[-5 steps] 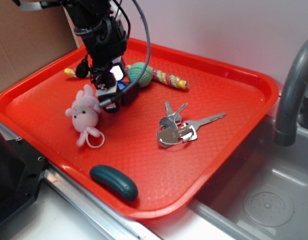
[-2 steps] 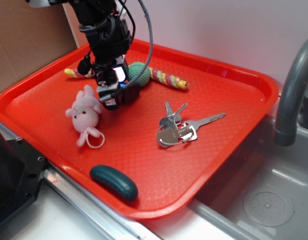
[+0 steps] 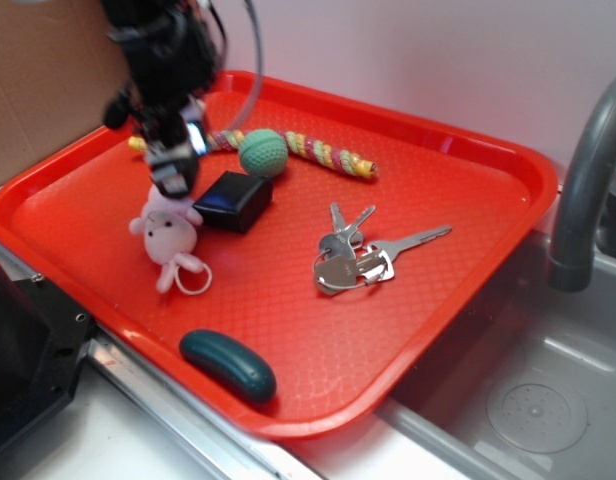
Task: Grab the black box.
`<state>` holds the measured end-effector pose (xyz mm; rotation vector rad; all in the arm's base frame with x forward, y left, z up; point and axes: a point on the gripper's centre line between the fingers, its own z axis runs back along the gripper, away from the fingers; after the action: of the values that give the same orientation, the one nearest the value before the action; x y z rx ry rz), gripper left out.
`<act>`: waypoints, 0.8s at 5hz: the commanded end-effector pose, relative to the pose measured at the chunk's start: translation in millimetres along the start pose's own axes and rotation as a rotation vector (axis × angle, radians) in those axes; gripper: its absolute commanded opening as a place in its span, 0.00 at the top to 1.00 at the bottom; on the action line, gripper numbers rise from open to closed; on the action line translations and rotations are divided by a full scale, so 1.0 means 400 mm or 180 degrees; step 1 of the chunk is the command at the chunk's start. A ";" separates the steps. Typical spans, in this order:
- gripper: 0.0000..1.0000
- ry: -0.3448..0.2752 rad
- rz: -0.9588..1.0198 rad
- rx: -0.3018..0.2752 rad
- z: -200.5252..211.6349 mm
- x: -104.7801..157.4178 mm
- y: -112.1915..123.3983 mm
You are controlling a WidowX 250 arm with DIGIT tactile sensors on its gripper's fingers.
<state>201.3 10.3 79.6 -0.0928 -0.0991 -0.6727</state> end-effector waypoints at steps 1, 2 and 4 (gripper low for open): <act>1.00 -0.0374 0.0079 0.0089 0.269 0.042 -0.032; 0.00 -0.0306 -0.0200 -0.0027 0.237 0.073 -0.044; 0.00 -0.0257 0.1301 -0.0023 0.083 0.100 -0.040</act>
<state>213.4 -19.6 107.8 -0.1438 -0.1236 -0.2357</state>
